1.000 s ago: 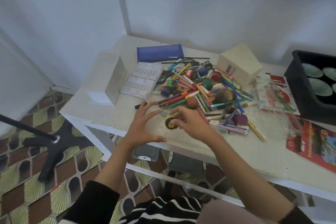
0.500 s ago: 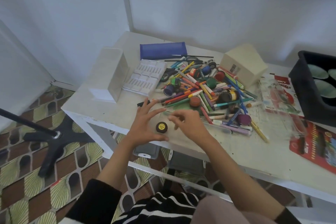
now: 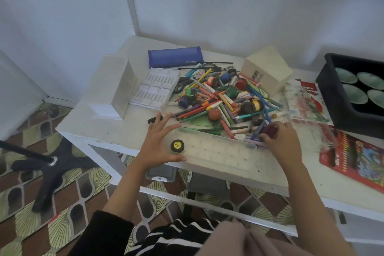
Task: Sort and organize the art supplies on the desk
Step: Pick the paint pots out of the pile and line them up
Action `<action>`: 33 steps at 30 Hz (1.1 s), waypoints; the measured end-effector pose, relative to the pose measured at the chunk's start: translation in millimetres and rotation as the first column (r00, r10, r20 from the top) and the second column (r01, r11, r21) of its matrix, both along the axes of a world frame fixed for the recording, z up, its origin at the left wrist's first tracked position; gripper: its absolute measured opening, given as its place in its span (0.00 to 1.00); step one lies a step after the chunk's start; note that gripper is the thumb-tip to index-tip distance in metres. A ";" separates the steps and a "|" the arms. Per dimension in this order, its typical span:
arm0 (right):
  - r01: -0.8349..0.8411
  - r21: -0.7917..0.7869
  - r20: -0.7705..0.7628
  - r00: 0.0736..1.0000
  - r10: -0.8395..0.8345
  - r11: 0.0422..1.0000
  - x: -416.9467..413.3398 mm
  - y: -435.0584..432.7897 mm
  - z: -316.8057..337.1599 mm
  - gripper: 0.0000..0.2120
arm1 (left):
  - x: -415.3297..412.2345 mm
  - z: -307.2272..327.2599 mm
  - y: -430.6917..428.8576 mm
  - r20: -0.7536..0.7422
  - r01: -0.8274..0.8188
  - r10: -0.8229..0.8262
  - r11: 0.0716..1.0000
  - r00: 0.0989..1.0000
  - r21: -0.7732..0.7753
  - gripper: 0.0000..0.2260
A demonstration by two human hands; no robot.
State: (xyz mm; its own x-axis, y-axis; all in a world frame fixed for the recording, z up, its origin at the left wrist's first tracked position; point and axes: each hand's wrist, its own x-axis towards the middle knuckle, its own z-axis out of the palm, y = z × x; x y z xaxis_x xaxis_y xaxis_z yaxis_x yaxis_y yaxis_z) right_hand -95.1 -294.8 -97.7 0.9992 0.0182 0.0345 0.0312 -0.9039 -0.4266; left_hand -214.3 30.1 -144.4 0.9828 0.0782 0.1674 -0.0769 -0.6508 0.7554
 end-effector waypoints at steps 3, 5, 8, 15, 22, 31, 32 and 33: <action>0.029 0.047 0.077 0.997 -0.032 0.998 -0.9 -1.6 -2.0 0.16 | -0.8 0.8 0.4 -0.006 0.006 -0.006 1.000 1.000 0.015 0.42; 0.047 0.145 0.123 0.990 -0.065 0.988 -3.5 -2.5 2.1 0.13 | -0.5 0.9 1.0 -0.010 0.005 -0.005 1.000 1.000 0.020 0.41; 0.070 0.410 0.097 0.988 -0.120 0.909 -13.4 5.1 17.1 0.12 | 0.3 0.7 1.4 -0.015 0.006 -0.005 1.000 1.000 0.019 0.41; -0.129 0.692 -0.090 0.961 0.262 0.710 -40.9 72.8 33.9 0.20 | -0.8 -1.0 3.3 -0.019 -0.001 0.002 1.000 1.000 0.026 0.44; -0.566 0.406 0.049 0.798 0.601 0.718 -53.0 145.0 17.7 0.17 | -0.6 0.6 3.7 -0.031 0.001 -0.001 1.000 1.000 0.016 0.42; -0.650 0.269 0.122 0.755 0.645 0.710 -48.9 160.2 -1.5 0.13 | -0.7 3.4 2.7 -0.032 0.007 -0.006 1.000 0.999 0.028 0.39; -0.659 0.271 0.120 0.746 0.654 0.702 -46.5 159.0 -0.8 0.14 | -0.8 4.2 2.8 -0.035 0.004 -0.003 1.000 0.999 0.023 0.39; -0.669 0.269 0.113 0.737 0.667 0.693 -44.0 157.1 1.2 0.14 | -0.9 4.6 2.8 -0.036 0.002 -0.001 1.000 0.999 0.017 0.39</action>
State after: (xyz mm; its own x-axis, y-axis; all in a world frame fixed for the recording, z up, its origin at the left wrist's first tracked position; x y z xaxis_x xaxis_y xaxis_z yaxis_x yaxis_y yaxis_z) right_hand -139.1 -137.7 -96.5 0.7275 0.6692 0.1513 0.5846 -0.4892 -0.6473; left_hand -215.2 33.0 -139.9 0.9883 0.0741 0.1331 -0.0507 -0.6636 0.7464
